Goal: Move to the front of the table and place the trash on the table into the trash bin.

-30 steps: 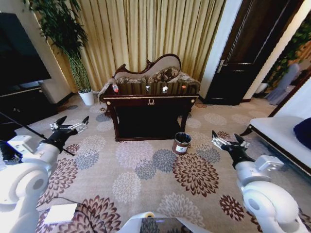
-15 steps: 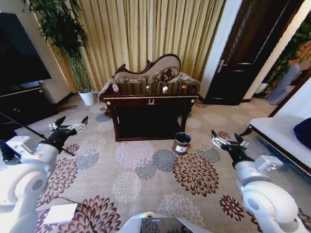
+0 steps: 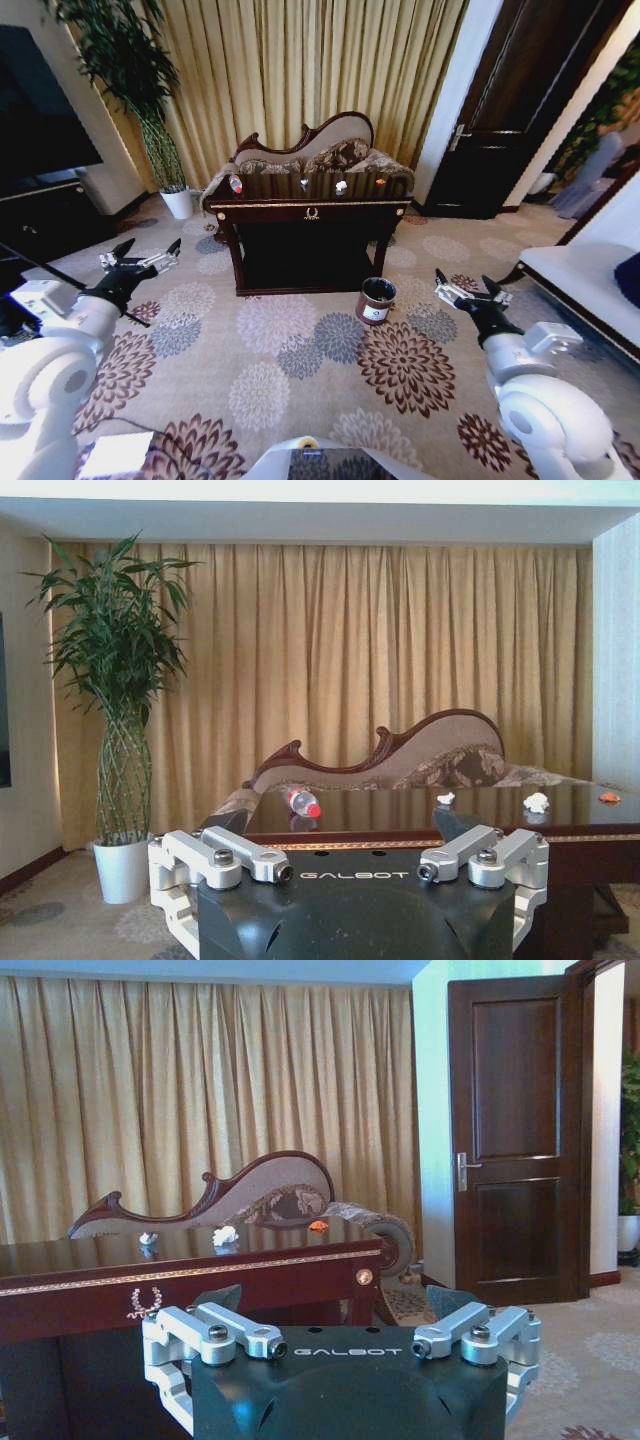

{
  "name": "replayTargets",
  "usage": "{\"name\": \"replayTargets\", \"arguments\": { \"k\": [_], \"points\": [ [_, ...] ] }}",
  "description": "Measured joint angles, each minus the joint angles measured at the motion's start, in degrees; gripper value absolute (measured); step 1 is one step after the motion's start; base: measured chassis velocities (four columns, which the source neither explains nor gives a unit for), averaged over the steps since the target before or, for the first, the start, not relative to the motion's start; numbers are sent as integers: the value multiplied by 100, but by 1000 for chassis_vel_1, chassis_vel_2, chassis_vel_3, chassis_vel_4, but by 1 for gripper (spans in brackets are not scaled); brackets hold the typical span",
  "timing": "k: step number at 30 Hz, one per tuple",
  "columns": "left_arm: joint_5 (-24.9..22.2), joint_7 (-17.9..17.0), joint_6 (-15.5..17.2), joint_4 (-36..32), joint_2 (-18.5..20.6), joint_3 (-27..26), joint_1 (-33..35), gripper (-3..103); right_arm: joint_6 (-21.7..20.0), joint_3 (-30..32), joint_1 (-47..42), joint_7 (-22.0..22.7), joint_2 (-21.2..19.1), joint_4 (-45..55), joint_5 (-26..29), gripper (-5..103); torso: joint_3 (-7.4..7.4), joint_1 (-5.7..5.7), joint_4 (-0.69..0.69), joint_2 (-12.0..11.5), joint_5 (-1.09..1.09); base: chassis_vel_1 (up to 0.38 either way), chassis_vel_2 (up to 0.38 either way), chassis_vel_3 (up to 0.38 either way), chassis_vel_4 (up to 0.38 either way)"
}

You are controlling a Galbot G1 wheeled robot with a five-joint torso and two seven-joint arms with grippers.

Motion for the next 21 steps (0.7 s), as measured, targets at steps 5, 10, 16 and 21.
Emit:
{"name": "replayTargets", "arguments": {
  "k": [5, 10, 16, 21],
  "points": [
    [0, 17, -10, 0, -10, -28, 21, 100, 3, -1, -3, -5, -13, 0, -1, 100, -2, -1, -4, 1, 0, -156, 120, 128, -145],
    [0, 20, -11, -10, -23, -43, 39, 100, 5, -4, -5, -8, -12, 0, -1, 100, -3, -3, -1, 3, -3, -110, 138, 109, -136],
    [2, 24, -12, -30, -34, -46, 56, 100, 9, -7, -26, -12, 12, 0, -14, 100, -2, -2, 1, 2, -1, -119, 172, 134, -147],
    [0, 30, -12, -43, -24, -56, 63, 100, 15, -16, -37, -27, 34, 0, -42, 100, -1, -1, -3, 1, 1, -202, 126, 157, -155]
  ]
}}
